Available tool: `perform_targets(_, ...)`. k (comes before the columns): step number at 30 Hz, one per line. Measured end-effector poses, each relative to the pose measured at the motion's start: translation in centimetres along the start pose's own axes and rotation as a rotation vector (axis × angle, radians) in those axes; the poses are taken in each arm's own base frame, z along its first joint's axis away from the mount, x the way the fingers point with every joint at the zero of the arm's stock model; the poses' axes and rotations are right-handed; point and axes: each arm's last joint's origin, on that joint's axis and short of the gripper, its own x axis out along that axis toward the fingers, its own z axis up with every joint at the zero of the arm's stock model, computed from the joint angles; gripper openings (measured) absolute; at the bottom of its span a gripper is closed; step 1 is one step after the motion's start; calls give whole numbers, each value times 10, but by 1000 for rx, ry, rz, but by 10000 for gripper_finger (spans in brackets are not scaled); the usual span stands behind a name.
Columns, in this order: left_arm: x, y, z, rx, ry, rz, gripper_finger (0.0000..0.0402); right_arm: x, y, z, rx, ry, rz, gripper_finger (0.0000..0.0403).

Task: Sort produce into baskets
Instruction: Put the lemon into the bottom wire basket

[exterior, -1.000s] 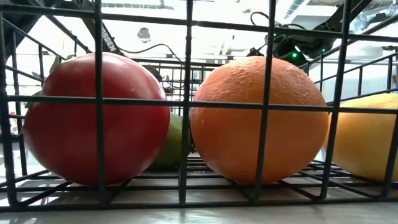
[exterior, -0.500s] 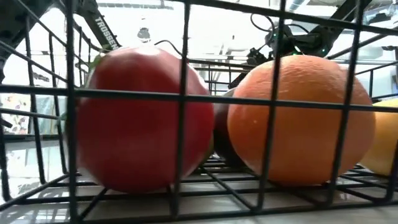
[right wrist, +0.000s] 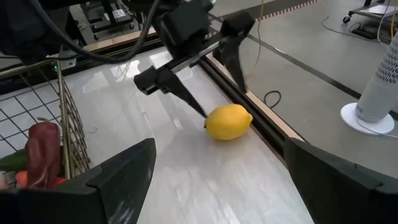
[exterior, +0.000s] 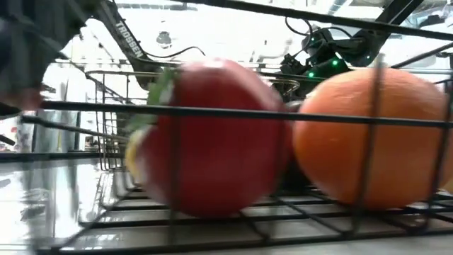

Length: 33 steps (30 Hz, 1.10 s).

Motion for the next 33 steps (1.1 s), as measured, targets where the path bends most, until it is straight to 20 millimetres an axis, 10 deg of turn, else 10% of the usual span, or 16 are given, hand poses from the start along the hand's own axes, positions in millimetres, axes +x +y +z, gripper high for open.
perform_targets(33, 22, -8, 6, -16, 117, -19, 286, 2, 10, 0, -12, 7, 31, 380)
